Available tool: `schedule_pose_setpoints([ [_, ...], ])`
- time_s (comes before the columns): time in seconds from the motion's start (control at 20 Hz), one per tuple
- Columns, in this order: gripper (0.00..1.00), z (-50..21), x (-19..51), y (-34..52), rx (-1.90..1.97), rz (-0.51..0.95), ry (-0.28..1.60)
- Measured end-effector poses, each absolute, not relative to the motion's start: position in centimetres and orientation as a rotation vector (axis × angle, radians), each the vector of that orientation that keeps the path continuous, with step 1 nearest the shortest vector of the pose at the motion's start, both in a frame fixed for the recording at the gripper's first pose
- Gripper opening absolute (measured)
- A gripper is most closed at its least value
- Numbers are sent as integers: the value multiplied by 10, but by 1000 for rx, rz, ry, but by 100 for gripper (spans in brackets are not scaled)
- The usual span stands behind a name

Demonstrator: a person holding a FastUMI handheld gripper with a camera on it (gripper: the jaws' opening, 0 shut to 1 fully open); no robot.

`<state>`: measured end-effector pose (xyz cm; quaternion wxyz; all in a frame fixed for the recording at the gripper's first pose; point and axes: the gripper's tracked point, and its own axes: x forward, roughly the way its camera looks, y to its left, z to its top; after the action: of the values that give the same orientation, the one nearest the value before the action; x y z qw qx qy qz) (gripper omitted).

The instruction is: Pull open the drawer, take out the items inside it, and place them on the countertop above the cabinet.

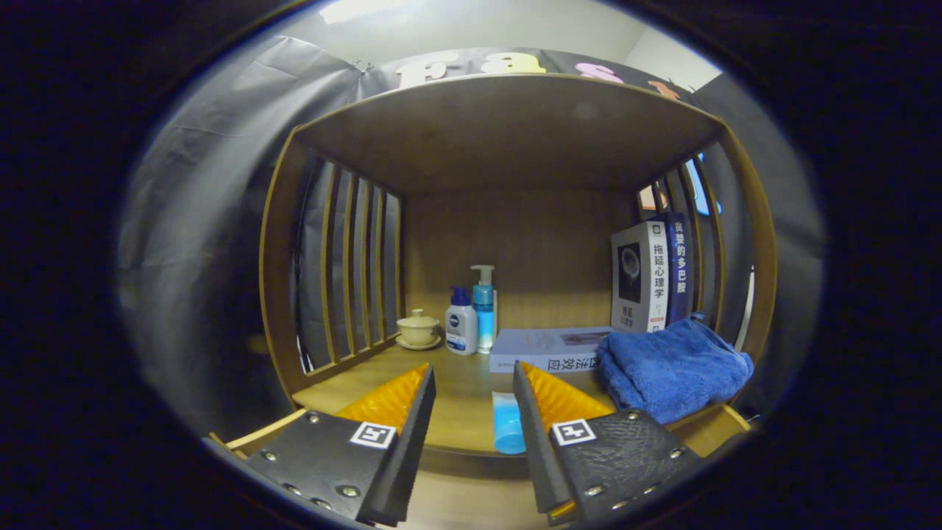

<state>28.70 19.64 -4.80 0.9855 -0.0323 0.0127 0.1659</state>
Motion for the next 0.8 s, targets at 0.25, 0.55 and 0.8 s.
schedule_pose_setpoints([
  [0.25, 63, -48, 286, 196, -65, 333, 25],
  [0.55, 63, -40, 282, 196, -62, 338, -16],
  [0.8, 63, -32, 277, 194, -64, 330, -62],
])
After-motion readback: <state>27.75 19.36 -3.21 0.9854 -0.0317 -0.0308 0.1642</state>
